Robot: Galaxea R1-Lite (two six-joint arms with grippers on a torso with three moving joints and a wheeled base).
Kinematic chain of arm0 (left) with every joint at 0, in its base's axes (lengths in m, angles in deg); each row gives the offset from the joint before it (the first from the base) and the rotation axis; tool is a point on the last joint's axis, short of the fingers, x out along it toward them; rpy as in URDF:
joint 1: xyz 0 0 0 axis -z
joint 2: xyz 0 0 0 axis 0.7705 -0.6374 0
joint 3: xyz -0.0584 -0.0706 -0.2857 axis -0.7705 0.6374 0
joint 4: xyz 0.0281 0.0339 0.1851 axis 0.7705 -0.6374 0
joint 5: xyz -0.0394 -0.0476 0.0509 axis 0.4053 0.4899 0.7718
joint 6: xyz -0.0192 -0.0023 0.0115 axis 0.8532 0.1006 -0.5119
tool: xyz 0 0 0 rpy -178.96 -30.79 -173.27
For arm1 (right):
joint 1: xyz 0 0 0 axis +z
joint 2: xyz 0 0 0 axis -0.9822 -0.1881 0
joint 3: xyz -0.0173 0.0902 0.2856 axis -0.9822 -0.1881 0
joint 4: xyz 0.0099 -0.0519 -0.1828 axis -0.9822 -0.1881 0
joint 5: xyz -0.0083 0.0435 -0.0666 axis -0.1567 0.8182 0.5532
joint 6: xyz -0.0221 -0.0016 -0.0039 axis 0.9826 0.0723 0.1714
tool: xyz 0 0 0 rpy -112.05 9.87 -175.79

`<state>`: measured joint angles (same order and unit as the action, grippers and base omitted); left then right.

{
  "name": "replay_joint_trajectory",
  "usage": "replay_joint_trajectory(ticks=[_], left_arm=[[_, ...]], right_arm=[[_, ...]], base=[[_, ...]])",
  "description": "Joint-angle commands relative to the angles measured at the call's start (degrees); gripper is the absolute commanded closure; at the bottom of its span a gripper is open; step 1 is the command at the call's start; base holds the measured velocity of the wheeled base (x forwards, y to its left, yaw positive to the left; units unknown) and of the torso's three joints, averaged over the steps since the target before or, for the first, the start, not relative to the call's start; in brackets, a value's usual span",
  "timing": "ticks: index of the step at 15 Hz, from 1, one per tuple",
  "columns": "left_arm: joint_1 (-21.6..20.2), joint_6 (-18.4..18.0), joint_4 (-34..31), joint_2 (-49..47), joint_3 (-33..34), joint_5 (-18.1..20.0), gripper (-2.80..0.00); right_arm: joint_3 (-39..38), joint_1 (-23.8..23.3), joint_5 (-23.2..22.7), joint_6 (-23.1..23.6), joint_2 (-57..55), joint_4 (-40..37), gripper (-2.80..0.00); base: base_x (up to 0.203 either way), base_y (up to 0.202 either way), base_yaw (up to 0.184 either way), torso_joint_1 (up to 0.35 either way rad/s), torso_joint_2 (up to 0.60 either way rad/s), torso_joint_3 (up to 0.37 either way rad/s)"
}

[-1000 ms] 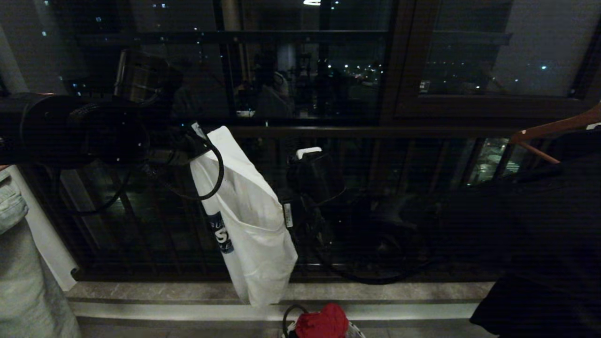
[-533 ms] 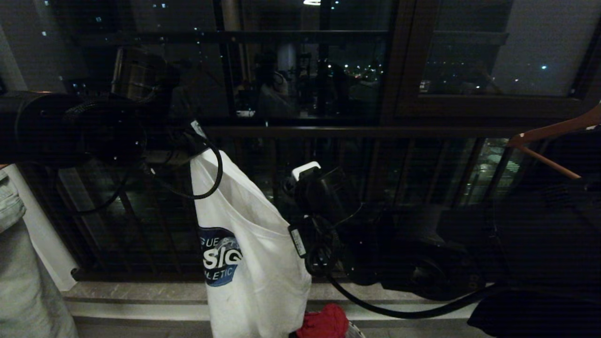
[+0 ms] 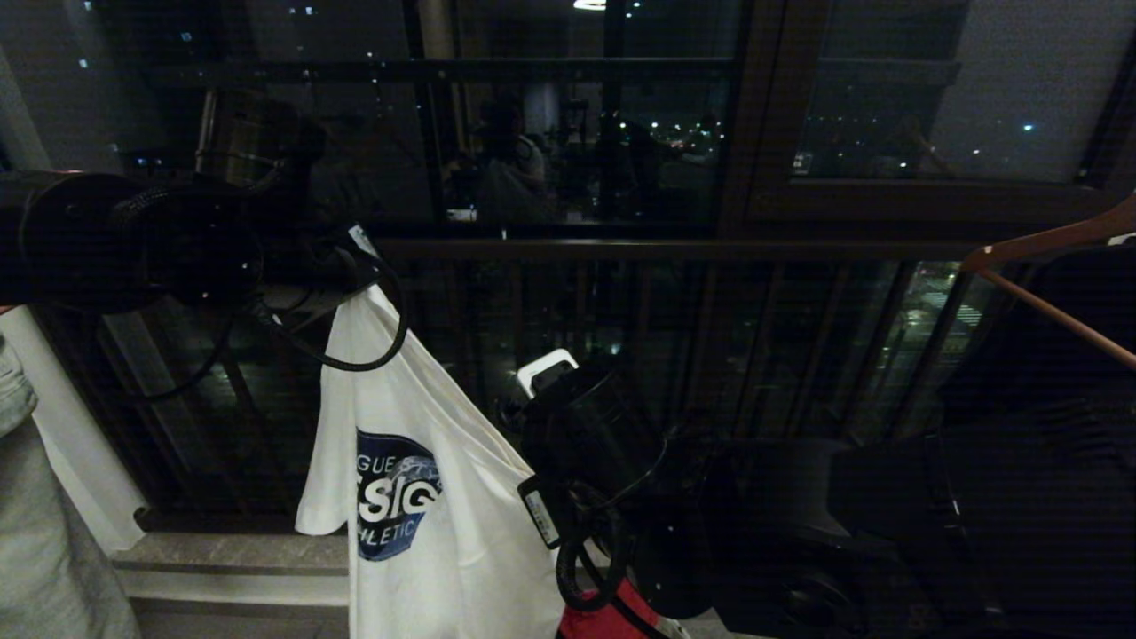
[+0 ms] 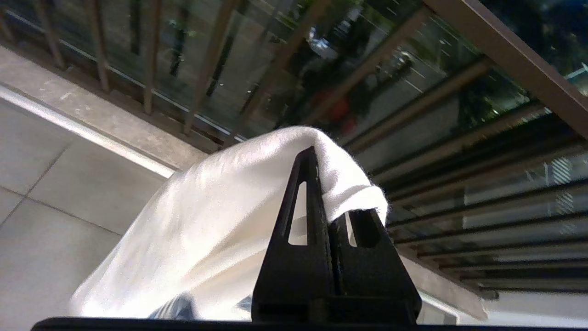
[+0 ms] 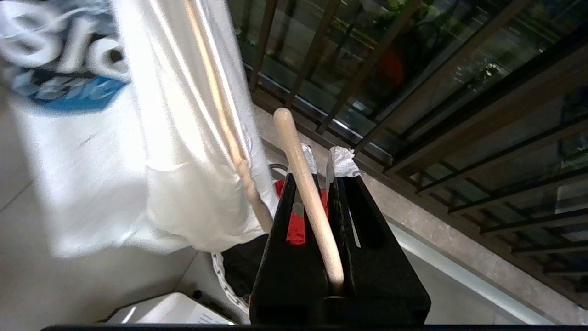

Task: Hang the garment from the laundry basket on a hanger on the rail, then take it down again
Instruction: Take the clothes off the clothes rack

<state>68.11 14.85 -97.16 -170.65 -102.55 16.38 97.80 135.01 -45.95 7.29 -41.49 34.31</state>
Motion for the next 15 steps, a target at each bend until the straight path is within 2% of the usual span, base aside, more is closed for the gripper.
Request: replay_joint_trajectory(ticks=[1, 7, 15], left_arm=[[-1.52, 0.08, -0.12, -1.95, -0.62, -0.12, 0.00], [-3.72, -0.21, -0.13, -3.85, -2.10, -0.12, 0.00], [-3.32, -0.28, -0.60, -4.01, -1.78, 0.03, 0.00]], right_arm=[[-0.72, 0.22, 0.08, 0.54, 1.54, 0.04, 0.00], [-3.16, 1.21, 0.07, 2.43, 4.33, -0.05, 0.00], [-3.97, 1.99, 0.07, 3.46, 6.53, 0.60, 0.00]], base=[[0.000, 0.000, 0.000, 0.000, 0.00, 0.000], [0.000, 0.000, 0.000, 0.000, 0.00, 0.000], [0.000, 0.000, 0.000, 0.000, 0.00, 0.000]])
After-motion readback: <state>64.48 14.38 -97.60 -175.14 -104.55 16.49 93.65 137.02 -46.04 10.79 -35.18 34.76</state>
